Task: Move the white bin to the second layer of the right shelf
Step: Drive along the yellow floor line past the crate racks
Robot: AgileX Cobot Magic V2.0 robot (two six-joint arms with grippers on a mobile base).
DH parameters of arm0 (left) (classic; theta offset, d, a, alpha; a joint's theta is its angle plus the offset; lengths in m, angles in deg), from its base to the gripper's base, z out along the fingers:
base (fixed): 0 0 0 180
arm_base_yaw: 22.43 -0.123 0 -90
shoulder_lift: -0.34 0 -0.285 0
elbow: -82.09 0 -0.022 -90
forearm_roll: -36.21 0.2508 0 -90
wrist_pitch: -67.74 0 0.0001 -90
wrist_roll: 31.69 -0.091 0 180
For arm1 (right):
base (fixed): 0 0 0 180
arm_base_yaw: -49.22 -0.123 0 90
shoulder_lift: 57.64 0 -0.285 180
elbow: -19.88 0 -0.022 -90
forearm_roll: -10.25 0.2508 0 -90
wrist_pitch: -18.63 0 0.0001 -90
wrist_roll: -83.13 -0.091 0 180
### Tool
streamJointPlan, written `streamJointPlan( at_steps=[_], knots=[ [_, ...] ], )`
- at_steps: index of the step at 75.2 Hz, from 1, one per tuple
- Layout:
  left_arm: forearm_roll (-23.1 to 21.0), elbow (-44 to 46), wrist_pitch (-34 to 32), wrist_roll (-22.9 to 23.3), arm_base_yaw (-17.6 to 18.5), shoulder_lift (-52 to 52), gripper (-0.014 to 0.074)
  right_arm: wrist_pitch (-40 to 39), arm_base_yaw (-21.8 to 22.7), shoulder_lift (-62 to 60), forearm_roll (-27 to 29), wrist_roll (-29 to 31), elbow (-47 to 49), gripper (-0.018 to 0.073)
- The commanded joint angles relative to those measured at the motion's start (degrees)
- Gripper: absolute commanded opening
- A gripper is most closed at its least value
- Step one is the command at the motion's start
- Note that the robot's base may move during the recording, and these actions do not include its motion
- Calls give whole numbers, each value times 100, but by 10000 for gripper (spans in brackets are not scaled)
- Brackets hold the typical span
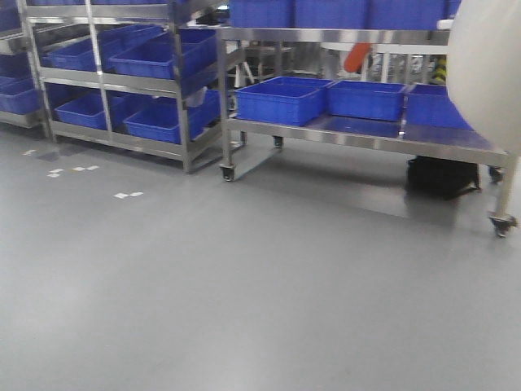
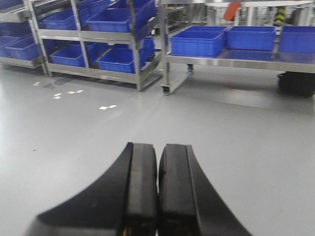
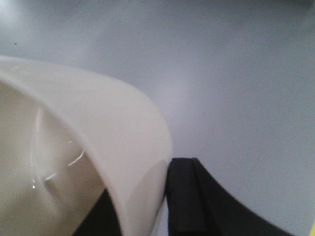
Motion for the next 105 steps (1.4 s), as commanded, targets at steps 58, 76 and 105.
streamJointPlan(
  at_steps=[58,76,105],
  knots=[
    [0,-211,-500,30,33,80,85,-490,26,-24,88,20,165,56],
    [0,-211,-500,30,33,80,85,-490,26,-24,88,20,165,56],
    [0,-211,-500,30,33,80,85,-490,26,-24,88,20,165,56]
  ],
)
